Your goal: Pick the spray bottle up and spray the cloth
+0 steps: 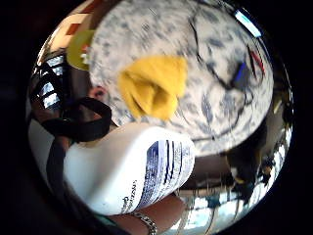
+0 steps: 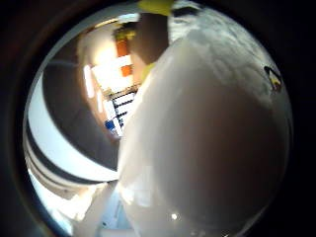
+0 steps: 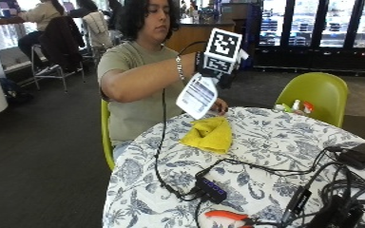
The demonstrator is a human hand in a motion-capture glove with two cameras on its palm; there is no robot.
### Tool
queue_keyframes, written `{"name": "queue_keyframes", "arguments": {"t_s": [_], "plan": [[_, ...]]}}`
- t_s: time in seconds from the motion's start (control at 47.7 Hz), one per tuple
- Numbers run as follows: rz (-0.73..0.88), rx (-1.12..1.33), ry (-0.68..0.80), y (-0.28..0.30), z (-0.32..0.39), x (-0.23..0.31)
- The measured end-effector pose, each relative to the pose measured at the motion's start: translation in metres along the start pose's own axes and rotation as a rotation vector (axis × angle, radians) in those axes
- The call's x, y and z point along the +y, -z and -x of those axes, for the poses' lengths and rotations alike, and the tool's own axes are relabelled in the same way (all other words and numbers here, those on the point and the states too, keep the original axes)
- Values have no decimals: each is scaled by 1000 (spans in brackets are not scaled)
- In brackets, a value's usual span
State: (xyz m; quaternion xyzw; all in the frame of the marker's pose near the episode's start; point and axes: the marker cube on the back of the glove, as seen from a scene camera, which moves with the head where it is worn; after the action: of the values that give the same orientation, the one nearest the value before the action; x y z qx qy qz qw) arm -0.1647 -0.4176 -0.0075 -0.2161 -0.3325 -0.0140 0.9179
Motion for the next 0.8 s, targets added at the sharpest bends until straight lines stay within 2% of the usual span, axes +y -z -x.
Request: {"name": "queue_keyframes", "arguments": {"t_s": [0.147,0.293,0.335,0.398,0.44,0.503,0.545,0.713,0.796], "plan": [[-180,-213,287,-14,50,-47],[-493,-457,475,-39,71,-122],[-495,-466,524,-51,67,-133],[-334,-404,597,-83,51,-135],[-343,-395,608,-99,48,-152],[-500,-422,571,-105,49,-190],[-549,-430,542,-106,45,-207],[-534,-452,488,-105,34,-226],[-474,-441,497,-114,35,-224]]}}
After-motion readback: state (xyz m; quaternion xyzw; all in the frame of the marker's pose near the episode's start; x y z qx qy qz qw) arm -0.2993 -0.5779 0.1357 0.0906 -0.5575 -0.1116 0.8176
